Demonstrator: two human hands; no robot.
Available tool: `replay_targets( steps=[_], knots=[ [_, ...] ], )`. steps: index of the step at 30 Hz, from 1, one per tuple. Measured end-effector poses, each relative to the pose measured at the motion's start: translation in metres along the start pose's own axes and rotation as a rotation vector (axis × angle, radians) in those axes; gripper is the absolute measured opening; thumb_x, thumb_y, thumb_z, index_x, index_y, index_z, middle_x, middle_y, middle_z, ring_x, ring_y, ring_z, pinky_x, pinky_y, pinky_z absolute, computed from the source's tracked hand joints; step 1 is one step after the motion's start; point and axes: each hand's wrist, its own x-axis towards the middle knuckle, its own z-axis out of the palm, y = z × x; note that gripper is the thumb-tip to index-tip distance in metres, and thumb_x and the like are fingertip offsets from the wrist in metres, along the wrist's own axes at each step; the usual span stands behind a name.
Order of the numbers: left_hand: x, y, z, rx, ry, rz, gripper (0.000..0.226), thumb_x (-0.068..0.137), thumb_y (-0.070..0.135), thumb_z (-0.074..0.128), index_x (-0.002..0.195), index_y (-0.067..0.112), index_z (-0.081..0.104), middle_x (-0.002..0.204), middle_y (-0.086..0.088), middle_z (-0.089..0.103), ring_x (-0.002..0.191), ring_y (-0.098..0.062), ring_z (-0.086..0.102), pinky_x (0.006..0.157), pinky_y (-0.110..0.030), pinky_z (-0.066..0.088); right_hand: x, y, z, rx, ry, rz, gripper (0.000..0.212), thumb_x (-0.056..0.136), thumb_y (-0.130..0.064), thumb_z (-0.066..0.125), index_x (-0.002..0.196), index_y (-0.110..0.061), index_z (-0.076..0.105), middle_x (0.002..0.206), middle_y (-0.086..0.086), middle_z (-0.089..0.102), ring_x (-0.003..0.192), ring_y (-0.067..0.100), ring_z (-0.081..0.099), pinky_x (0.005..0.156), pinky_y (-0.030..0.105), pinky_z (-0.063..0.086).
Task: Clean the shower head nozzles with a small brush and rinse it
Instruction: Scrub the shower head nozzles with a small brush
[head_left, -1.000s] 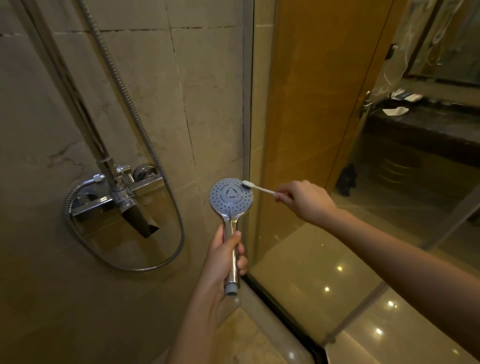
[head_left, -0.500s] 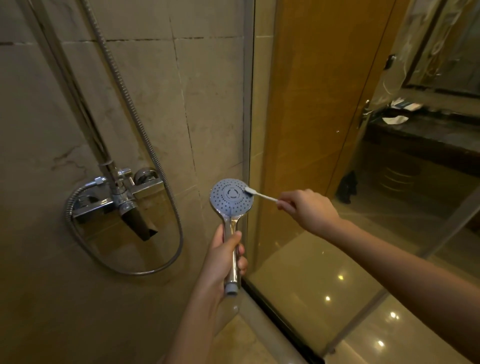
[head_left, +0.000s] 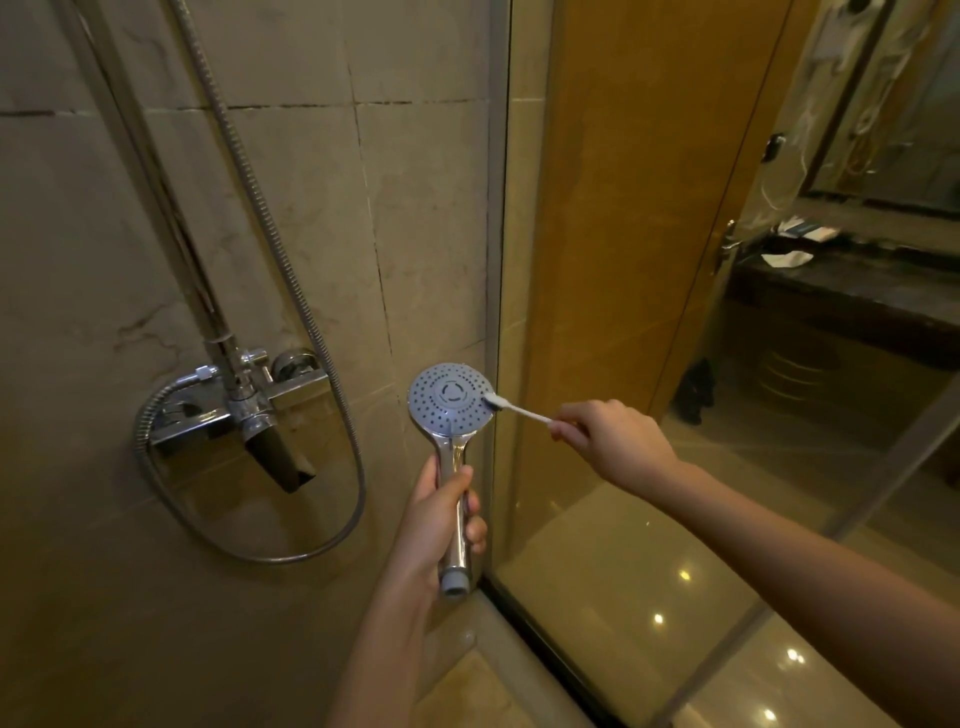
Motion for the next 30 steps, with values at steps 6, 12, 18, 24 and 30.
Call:
replay_targets(
  steps=[6, 12, 18, 24, 30],
  knots=[
    [-0.004, 0.002, -0.006, -0.045, -0.007, 0.005, 0.021, 0.095, 0.015, 0.045, 0.113, 0.024, 0.051, 0.056, 0.002, 0.046, 0.033, -0.007, 0.039, 0.032, -0.017, 0.034, -0.004, 0.0, -0.002, -0.088, -0.062, -0.019, 0.021, 0.095, -0.047, 0.044, 0.094, -0.034, 0.061, 0.076, -0.011, 0.062, 0.072, 0.011, 0.063, 0.062, 0.033, 0.054],
    [-0.005, 0.017, 0.01, 0.014, -0.136, 0.106, 0.033, 0.095, 0.018, 0.045, 0.118, 0.04, 0.052, 0.055, 0.004, 0.048, 0.032, -0.007, 0.038, 0.032, -0.018, 0.033, -0.01, -0.015, 0.01, -0.045, -0.048, -0.001, 0.024, 0.096, -0.043, 0.044, 0.097, -0.026, 0.06, 0.084, 0.0, 0.067, 0.083, 0.026, 0.064, 0.067, 0.037, 0.051],
    [-0.008, 0.018, 0.002, -0.086, -0.098, 0.064, 0.027, 0.096, 0.018, 0.043, 0.117, 0.032, 0.053, 0.056, 0.002, 0.044, 0.031, -0.007, 0.037, 0.032, -0.017, 0.033, 0.001, -0.019, -0.032, 0.48, 0.117, -0.054, 0.017, 0.098, -0.024, 0.044, 0.087, -0.022, 0.057, 0.067, -0.007, 0.054, 0.059, 0.004, 0.051, 0.055, 0.025, 0.043],
    [-0.007, 0.014, 0.006, -0.072, -0.143, 0.046, 0.028, 0.096, 0.019, 0.042, 0.121, 0.029, 0.051, 0.057, 0.002, 0.044, 0.032, -0.006, 0.037, 0.032, -0.016, 0.033, 0.005, -0.034, -0.028, 0.363, -0.133, 0.019, 0.039, 0.1, -0.036, 0.039, 0.069, -0.015, 0.054, 0.064, 0.003, 0.052, 0.061, 0.021, 0.05, 0.066, 0.046, 0.047],
    [-0.004, 0.016, 0.005, -0.025, -0.128, 0.069, 0.03, 0.096, 0.02, 0.044, 0.122, 0.033, 0.051, 0.056, 0.004, 0.046, 0.034, -0.006, 0.038, 0.033, -0.018, 0.034, 0.014, -0.037, -0.021, 0.381, -0.108, 0.07, 0.041, 0.099, -0.041, 0.04, 0.064, -0.022, 0.049, 0.057, -0.005, 0.047, 0.054, 0.014, 0.045, 0.056, 0.032, 0.037]
  ],
)
